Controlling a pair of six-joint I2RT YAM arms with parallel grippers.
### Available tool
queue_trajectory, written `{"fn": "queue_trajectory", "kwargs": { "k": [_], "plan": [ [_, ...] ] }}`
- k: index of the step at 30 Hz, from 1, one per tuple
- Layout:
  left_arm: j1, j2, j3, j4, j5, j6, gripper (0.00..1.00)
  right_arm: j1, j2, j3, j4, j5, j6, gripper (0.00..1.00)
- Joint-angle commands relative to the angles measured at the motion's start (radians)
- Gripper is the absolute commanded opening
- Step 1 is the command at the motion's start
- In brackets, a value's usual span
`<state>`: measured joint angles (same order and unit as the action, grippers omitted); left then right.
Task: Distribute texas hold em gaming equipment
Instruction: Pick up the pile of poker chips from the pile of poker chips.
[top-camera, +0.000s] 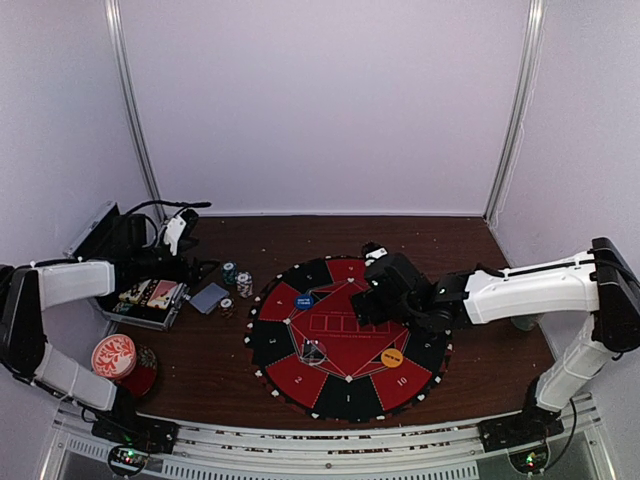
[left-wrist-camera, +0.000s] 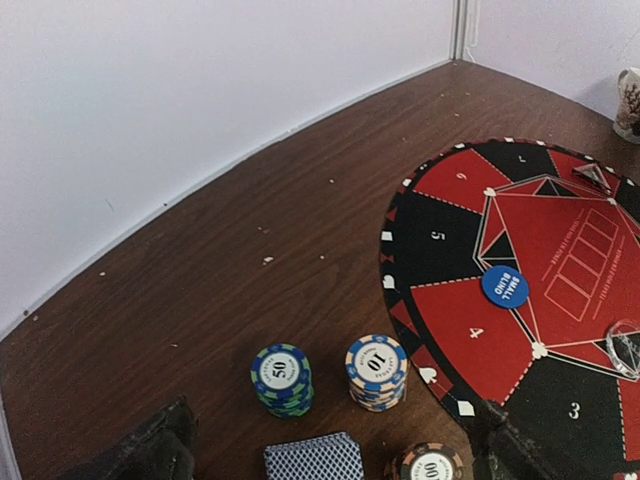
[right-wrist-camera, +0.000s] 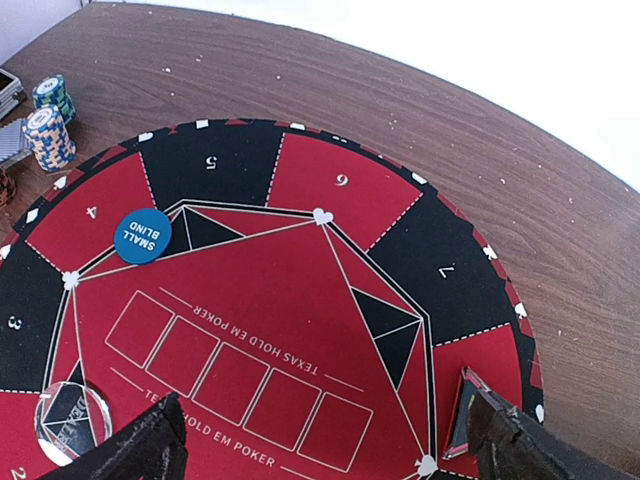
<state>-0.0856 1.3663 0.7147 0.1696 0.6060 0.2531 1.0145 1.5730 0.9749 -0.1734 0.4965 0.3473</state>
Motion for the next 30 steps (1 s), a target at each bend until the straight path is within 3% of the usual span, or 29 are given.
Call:
{"fn": "queue_trajectory", "kwargs": {
  "k": [1, 17, 30],
  "plan": [
    [0.005, 0.019, 0.050, -0.071, 0.097, 0.058, 0.98, -0.004, -0.047, -0.028, 0.067, 0.013, 0.005, 0.99],
    [-0.061, 0.181, 0.386, -0.370, -0.008, 0.143, 0.98, -0.004, -0.045, -0.052, 0.088, -0.015, 0.032, 0.99],
    [-0.166, 0.213, 0.334, -0.419, -0.027, 0.224, 0.97, -0.009, -0.023, -0.064, 0.118, 0.042, 0.036, 0.99]
  ]
}}
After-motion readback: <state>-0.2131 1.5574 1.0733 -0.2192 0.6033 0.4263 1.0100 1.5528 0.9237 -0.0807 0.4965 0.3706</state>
